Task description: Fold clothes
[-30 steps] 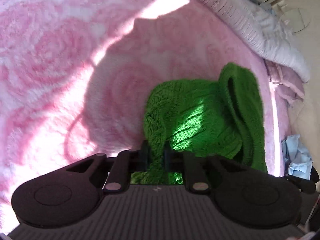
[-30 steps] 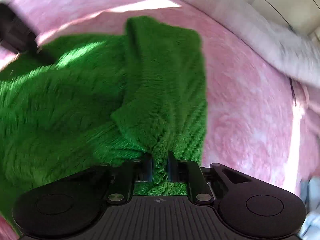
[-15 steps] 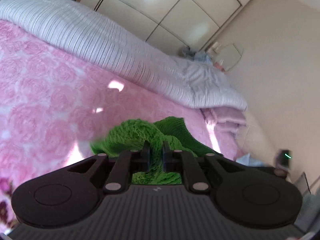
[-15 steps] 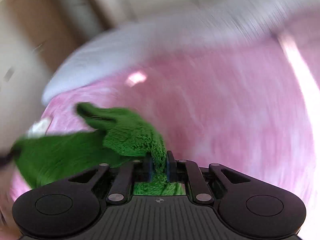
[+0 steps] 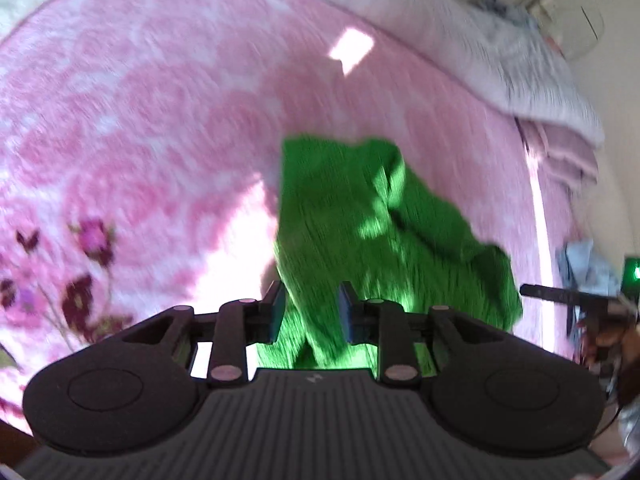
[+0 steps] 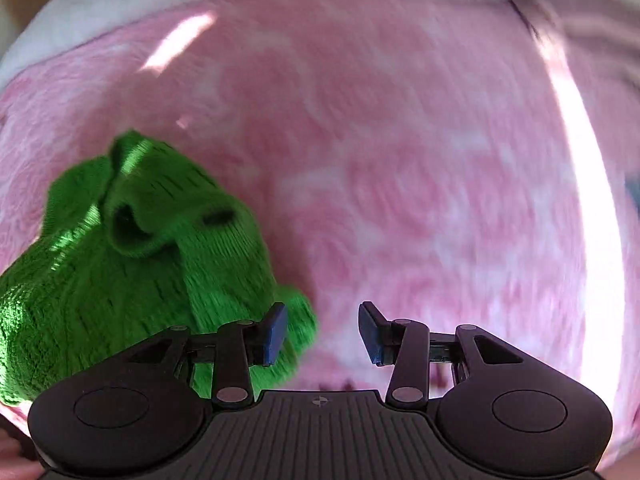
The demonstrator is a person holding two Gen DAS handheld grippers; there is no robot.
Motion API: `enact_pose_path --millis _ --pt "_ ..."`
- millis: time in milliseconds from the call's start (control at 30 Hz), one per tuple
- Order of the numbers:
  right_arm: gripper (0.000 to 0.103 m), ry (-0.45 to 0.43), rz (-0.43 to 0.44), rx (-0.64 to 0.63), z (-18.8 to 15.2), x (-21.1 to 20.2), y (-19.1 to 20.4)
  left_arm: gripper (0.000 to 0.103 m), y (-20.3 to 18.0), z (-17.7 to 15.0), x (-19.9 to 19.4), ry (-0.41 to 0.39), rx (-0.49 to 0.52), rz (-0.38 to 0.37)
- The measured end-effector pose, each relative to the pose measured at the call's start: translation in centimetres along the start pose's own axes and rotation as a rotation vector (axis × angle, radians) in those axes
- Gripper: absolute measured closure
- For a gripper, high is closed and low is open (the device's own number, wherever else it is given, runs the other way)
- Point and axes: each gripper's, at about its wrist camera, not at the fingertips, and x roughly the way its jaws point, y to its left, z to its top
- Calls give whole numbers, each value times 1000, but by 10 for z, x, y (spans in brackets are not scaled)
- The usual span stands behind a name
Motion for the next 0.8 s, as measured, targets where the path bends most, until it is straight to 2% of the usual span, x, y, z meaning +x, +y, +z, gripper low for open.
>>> enact_pose_path --millis 100,133,267,367,533,733,767,800 --pt "59 -114 87 -86 8 -12 24 79 2 12 5 -19 -6 14" --pt "59 -128 133 -114 9 -14 31 79 3 13 8 -16 -4 12" --pt "59 -100 287 -168 14 2 61 78 4 18 27 7 3 -10" --pt "59 -104 367 -165 23 26 83 77 5 23 45 14 2 -27" --pt "60 -56 429 -68 39 67 93 70 15 41 78 2 -35 -21" --pt "60 -38 457 78 54 78 77 66 37 77 137 16 -181 -70" --pt "62 -42 452 85 57 77 73 66 37 82 147 16 -184 -73" --pt "70 -46 446 92 60 77 69 66 38 87 156 17 -187 -76"
